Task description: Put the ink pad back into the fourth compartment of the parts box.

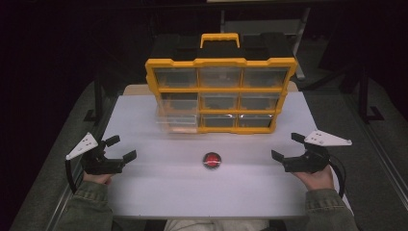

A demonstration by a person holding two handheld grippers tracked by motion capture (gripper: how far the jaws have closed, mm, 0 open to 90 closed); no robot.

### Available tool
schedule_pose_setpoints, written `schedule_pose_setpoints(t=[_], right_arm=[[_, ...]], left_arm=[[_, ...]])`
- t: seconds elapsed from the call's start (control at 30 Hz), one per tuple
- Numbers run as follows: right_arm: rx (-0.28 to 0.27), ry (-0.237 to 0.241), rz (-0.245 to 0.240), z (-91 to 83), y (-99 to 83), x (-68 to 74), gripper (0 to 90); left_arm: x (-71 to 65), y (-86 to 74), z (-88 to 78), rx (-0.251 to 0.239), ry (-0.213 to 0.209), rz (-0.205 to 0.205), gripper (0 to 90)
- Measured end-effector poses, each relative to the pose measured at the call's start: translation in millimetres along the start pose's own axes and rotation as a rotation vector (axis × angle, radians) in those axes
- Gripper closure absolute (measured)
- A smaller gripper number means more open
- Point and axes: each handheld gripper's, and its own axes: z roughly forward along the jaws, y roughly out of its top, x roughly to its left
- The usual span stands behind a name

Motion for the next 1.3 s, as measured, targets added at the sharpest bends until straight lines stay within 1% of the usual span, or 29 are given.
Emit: schedule_pose_setpoints(t=[0.33,0.47,0.57,0.87,1.17,1.3], right_arm=[[0.022,0.011,-0.012,4.6,-0.9,2.9,0.0],[0.028,0.014,-0.002,5.9,-1.1,3.8,0.0],[0.031,0.017,-0.003,7.5,-0.7,4.2,0.0],[0.046,0.028,-0.014,10.7,3.3,7.4,0.0],[0.046,0.04,-0.034,12.8,14.6,9.7,0.0],[0.048,0.058,-0.045,19.0,19.8,12.7,0.0]], left_arm=[[0.5,-1.1,1.4,0.008,0.002,-0.002,0.0],[0.3,-1.3,2.3,0.008,0.004,0.001,0.0],[-0.4,-1.8,4.8,0.021,0.002,0.008,0.0],[-0.1,-1.9,5.1,0.017,0.003,0.0,0.0],[-0.5,-1.6,4.8,0.013,0.009,0.003,0.0],[-0.3,-1.6,4.8,0.011,0.01,0.001,0.0]])
